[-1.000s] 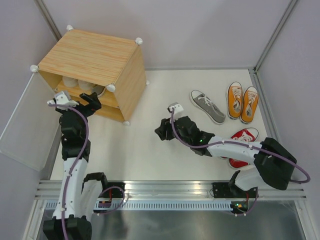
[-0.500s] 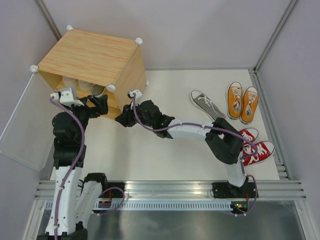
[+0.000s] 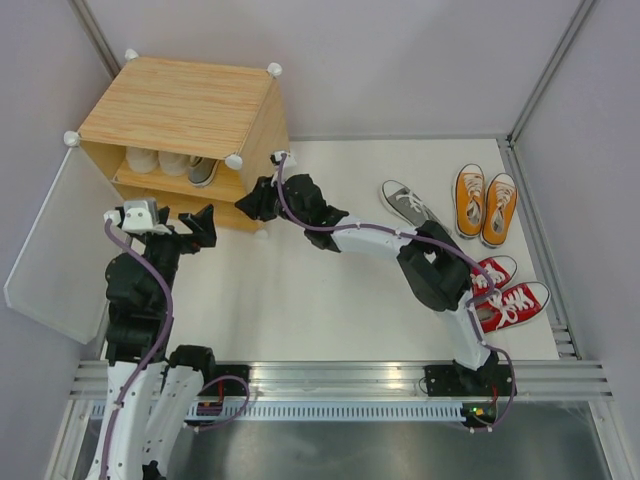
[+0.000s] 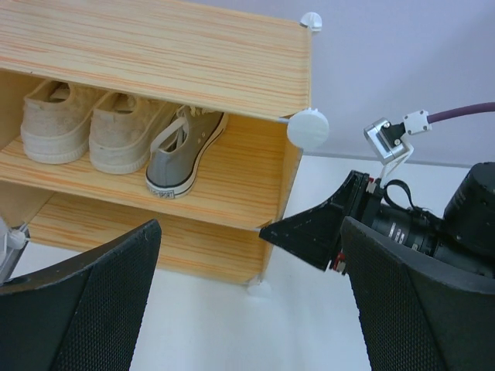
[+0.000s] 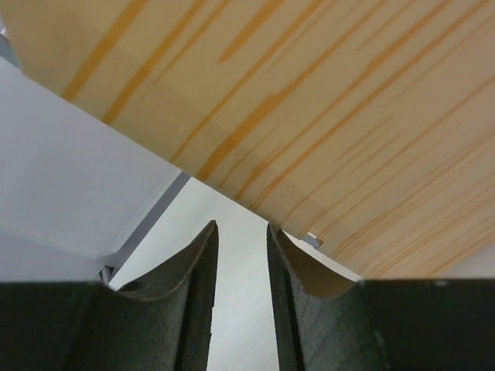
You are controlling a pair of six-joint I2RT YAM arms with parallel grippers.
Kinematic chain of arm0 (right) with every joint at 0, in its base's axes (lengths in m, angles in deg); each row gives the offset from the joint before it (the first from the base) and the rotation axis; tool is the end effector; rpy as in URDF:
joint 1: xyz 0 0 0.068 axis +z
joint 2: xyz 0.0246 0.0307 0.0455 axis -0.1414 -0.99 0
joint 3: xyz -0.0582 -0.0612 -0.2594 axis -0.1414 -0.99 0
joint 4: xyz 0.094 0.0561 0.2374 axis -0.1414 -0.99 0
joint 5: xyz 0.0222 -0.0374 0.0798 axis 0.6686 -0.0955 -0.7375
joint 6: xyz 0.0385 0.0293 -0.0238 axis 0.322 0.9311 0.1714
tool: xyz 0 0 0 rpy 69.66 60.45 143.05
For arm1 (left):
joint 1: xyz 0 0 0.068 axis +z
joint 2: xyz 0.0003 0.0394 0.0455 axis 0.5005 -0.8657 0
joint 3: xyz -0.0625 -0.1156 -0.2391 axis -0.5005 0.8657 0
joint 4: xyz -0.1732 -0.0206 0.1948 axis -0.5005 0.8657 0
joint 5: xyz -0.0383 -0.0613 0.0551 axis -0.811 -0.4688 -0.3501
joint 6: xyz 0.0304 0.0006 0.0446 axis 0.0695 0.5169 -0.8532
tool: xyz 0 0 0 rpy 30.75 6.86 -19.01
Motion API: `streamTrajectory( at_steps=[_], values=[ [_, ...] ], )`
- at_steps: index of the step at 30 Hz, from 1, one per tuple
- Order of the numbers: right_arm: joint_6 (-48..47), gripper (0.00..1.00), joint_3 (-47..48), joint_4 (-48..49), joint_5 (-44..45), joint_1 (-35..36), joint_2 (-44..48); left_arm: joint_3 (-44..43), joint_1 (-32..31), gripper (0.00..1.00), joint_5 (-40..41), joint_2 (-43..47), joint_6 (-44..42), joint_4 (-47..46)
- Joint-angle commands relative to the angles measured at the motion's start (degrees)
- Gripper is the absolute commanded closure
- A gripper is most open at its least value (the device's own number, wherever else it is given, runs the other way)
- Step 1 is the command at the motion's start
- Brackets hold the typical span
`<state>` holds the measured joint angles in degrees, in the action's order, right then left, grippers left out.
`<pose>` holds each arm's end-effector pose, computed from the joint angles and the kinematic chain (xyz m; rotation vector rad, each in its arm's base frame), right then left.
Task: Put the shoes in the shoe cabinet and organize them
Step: Adjust the shoe cabinet at the corner of the board.
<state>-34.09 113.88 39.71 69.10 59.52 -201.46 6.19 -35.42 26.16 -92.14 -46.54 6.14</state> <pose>0.3153 0.4011 0.2517 -0.3409 1.7871 1.2082 0.1098 -0.0091 0.3761 -0.0700 1.4666 -0.1796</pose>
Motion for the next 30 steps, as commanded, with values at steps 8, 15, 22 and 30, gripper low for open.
streamTrajectory(
  at_steps=[8,15,22,30],
  values=[
    [-0.90,0.60,11.82,-4.30,-0.22,-8.06,-5.90,0.54,-0.68,0.00,2.44,0.15,-1.83,-0.70],
    [-4.59,0.55,5.08,-4.23,-4.96,-8.51,1.00,0.98,-0.76,0.00,3.32,-0.37,-0.69,-0.79],
    [-11.35,0.43,-16.01,-6.67,-1.84,-8.51,22.54,2.73,-0.68,0.00,2.52,-1.08,2.55,-2.71],
    [-16.02,0.19,-34.04,-24.69,25.17,-20.33,43.29,6.26,-0.76,0.00,1.38,-0.02,5.81,-5.00]
  ],
)
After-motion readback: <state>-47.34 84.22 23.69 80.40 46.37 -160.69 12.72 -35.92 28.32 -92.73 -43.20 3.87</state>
